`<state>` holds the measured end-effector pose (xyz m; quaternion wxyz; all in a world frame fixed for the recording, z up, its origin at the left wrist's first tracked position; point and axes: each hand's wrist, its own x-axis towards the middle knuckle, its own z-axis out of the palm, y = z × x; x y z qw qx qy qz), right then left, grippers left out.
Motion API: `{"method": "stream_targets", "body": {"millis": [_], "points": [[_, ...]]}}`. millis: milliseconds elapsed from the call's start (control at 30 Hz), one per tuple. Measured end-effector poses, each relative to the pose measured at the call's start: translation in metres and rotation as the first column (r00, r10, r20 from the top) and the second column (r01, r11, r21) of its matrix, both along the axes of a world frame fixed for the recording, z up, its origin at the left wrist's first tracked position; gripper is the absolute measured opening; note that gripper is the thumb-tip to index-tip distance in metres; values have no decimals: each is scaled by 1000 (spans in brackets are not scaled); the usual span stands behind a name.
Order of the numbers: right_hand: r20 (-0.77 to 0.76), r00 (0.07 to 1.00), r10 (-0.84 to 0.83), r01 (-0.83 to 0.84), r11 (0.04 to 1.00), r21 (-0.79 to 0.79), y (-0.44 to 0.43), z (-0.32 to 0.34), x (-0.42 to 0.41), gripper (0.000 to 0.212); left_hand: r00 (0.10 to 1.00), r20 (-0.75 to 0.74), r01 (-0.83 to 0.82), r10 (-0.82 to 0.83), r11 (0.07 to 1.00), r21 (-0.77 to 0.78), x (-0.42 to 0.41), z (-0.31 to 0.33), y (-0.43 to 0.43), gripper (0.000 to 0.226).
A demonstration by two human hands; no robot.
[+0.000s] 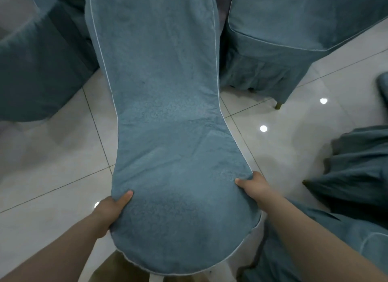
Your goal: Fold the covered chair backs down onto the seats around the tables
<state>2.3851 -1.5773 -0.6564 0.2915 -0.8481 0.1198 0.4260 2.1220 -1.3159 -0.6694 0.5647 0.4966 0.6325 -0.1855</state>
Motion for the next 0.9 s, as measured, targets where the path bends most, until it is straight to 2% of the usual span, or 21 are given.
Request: {"method": "stream_targets", "body": {"millis": [100, 233, 333, 400, 533, 600, 700, 767, 833, 900], "points": [[104, 975, 198, -187, 977, -105, 6, 13, -6, 51, 998, 19, -59, 59, 998, -31, -1, 10, 12, 70], [273, 852, 447, -386, 888, -250, 9, 39, -24, 70, 993, 35, -113, 116, 990, -89, 5, 28, 19, 67], [271, 627, 730, -656, 683, -323, 12, 60, -35, 68, 992, 40, -117, 122, 988, -100, 11, 43, 22, 66], [265, 490, 830, -774, 555, -305, 13, 74, -42, 67, 991, 36, -125, 129, 987, -106, 14, 52, 24, 66], [286, 321, 903, -876, 398, -272, 6, 104, -46, 78, 989, 51, -128, 135, 983, -131, 22, 75, 26, 58], [303, 237, 923, -912, 319, -259, 4, 121, -41, 90, 988, 55, -139, 148, 981, -135, 26, 87, 29, 52], [290, 44, 956, -951, 129, -281, 2, 147, -33, 112, 989, 39, -134, 142, 979, -153, 32, 110, 32, 48], [314, -38, 949, -934, 78, -349, 4, 160, -28, 99, 991, 19, -126, 130, 980, -152, 33, 125, 33, 53], [362, -66, 930, -913, 91, -399, 12, 172, -25, 73, 993, 15, -118, 121, 983, -140, 36, 141, 34, 57], [379, -83, 922, -903, 91, -420, 20, 183, -24, 62, 994, 23, -107, 110, 990, -92, 37, 160, 33, 58]]}}
